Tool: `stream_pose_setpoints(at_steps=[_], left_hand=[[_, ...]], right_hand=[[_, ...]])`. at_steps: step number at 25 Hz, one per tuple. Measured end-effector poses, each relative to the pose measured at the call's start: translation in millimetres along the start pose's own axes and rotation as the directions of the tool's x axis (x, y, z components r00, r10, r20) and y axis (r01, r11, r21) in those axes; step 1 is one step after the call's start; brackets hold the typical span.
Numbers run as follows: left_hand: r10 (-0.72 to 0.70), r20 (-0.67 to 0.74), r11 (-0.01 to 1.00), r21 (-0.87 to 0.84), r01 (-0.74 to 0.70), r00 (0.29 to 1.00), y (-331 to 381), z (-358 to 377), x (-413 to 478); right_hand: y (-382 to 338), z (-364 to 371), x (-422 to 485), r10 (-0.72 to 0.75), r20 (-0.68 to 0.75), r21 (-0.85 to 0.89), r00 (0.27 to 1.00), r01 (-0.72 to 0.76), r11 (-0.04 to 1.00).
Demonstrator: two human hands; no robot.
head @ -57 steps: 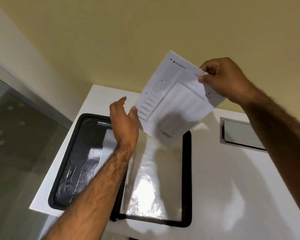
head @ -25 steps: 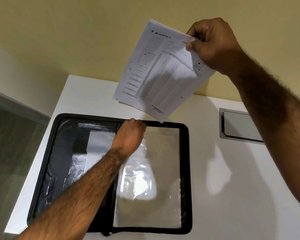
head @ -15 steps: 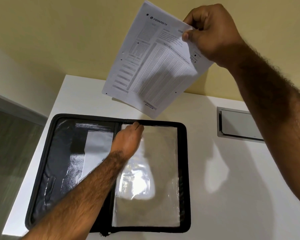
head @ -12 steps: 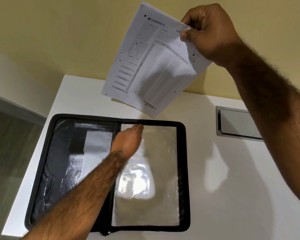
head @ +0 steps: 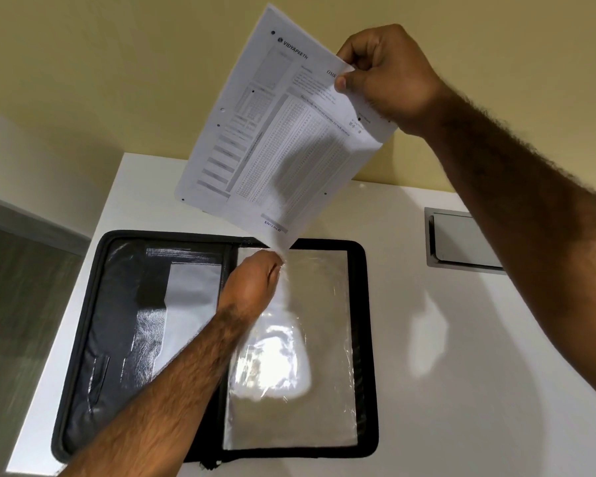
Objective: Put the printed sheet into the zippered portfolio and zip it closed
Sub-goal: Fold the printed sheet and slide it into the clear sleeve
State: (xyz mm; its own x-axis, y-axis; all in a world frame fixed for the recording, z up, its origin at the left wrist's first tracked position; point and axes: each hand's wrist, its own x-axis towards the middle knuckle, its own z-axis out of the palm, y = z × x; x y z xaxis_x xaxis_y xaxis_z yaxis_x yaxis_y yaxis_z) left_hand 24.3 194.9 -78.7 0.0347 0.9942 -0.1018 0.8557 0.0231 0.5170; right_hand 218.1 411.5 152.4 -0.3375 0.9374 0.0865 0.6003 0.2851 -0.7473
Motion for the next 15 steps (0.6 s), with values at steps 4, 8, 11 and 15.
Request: stream_pose_setpoints(at_steps=[4, 8, 11, 15], left_hand=[[-0.016, 0.008, 1.000, -0.008, 0.016, 1.000, 0, 2, -6], [-0.047, 0.016, 0.999, -0.007, 0.048, 0.999, 3, -3, -9], [-0.039, 0.026, 0.999, -0.004, 0.039, 0.999, 1, -11, -4], [-0.016, 0.049, 0.998, 0.058, 0.013, 0.999, -11, -21, 6]], right_hand=[[8, 10, -1, 0.063, 0.051, -0.038, 0.997, -0.061, 0.997], [17, 13, -6, 0.107, 0.099, -0.104, 0.989, -0.097, 0.990], [24, 9, -3, 0.130, 0.151, -0.186, 0.980, -0.101, 0.977], [27, 5, 4, 0.137, 0.245, -0.267, 0.960, -0.069, 0.961]])
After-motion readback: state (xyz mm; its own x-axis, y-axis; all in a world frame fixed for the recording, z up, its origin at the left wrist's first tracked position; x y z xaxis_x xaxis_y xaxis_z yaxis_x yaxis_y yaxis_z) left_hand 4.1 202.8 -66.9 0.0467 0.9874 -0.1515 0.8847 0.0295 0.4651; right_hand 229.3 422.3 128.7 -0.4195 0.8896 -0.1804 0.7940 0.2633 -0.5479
